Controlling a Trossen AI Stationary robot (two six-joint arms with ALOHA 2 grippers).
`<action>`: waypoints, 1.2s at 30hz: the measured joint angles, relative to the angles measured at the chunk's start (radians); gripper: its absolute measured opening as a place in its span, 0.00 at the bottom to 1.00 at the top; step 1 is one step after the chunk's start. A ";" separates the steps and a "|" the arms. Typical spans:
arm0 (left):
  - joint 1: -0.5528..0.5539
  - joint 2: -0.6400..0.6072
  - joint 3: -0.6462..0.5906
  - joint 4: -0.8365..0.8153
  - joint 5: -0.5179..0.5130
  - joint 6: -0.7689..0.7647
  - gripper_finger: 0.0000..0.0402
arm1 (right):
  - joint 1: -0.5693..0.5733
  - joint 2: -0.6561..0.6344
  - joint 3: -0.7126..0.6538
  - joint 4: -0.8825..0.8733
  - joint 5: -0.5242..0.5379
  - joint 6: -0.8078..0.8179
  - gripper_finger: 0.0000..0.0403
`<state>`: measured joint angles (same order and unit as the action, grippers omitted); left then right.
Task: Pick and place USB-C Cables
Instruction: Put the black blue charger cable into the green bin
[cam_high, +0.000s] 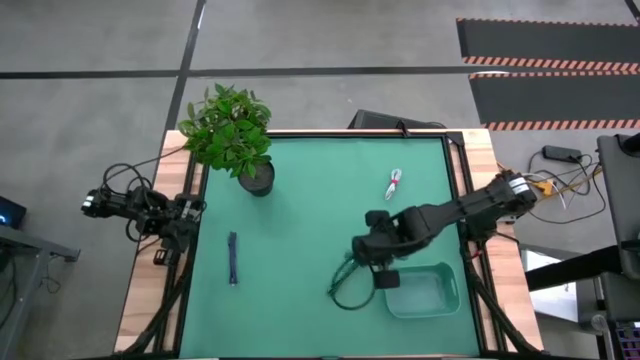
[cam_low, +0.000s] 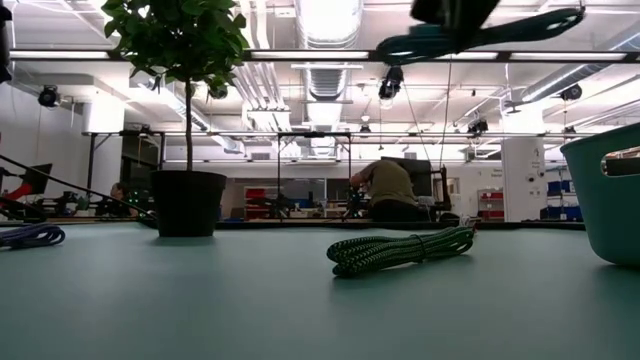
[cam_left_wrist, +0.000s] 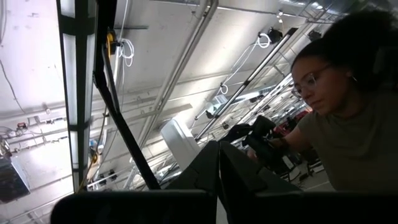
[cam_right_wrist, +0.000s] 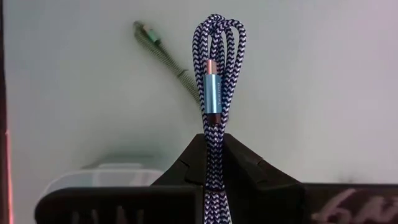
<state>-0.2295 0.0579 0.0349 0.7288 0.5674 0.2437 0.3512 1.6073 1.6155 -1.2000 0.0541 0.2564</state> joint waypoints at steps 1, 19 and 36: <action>0.000 0.000 0.000 0.000 0.000 0.000 0.00 | 0.013 -0.007 -0.011 -0.004 -0.001 0.011 0.04; 0.000 -0.002 0.000 0.032 -0.001 0.000 0.00 | 0.238 -0.213 -0.225 0.022 0.056 0.177 0.04; 0.000 -0.001 0.000 0.102 -0.061 0.000 0.00 | 0.408 -0.406 -0.562 0.261 0.086 0.327 0.05</action>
<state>-0.2291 0.0566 0.0353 0.8307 0.5068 0.2436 0.7589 1.2017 1.0538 -0.9387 0.1396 0.5833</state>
